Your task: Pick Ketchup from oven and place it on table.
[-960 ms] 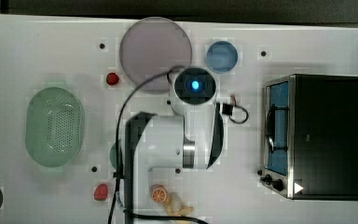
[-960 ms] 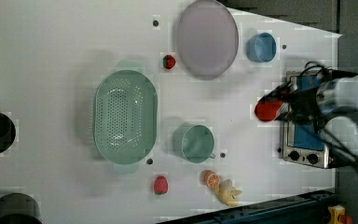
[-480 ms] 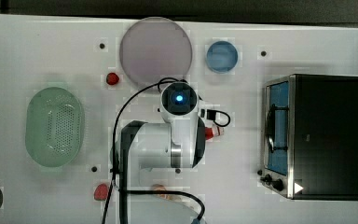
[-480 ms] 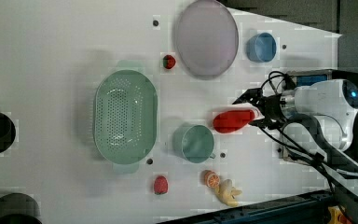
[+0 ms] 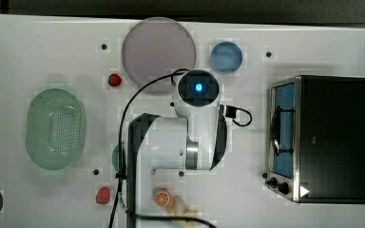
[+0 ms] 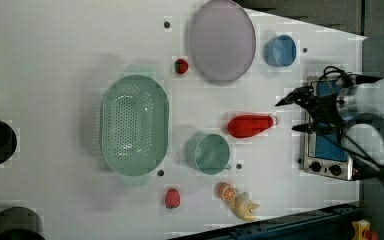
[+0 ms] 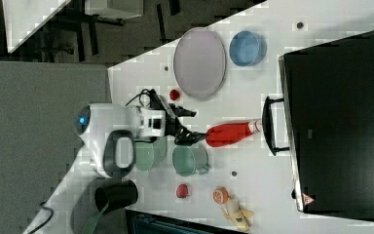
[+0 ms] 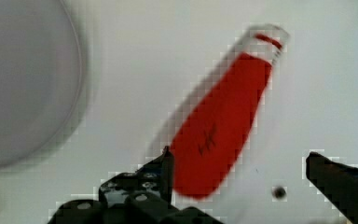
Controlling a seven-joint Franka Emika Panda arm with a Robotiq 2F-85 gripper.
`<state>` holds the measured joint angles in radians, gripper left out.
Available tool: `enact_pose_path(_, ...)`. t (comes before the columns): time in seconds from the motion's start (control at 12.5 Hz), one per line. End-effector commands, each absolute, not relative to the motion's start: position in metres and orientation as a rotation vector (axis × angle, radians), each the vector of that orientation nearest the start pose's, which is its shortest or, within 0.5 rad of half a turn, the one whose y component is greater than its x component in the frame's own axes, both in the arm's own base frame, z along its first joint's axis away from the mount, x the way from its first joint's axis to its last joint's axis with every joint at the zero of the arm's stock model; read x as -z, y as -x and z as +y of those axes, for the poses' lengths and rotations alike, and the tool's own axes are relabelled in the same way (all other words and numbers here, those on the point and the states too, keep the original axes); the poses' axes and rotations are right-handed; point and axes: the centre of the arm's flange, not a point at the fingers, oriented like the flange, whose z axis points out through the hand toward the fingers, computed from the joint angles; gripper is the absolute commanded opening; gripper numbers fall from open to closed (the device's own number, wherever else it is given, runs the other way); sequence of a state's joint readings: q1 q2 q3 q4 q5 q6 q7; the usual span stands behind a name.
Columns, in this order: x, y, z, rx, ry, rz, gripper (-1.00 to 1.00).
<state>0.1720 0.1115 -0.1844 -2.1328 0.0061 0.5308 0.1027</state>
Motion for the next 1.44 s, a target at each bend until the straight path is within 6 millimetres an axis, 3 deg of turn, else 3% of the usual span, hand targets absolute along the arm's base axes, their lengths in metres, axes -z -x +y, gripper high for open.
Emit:
enact_pose_path(0.08,-0.497,-0.566,-0.010,-0.014,2.803,1.408,1.00)
enact_pose_path(0.56,-0.580,-0.561,-0.011,-0.074,2.820,1.418,1.00)
enact_pose_path(0.72,-0.592,-0.560,-0.013,-0.076,2.819,1.422,1.00)
enact_pose_path(1.44,-0.583,-0.561,-0.014,-0.096,2.822,1.430,1.00)
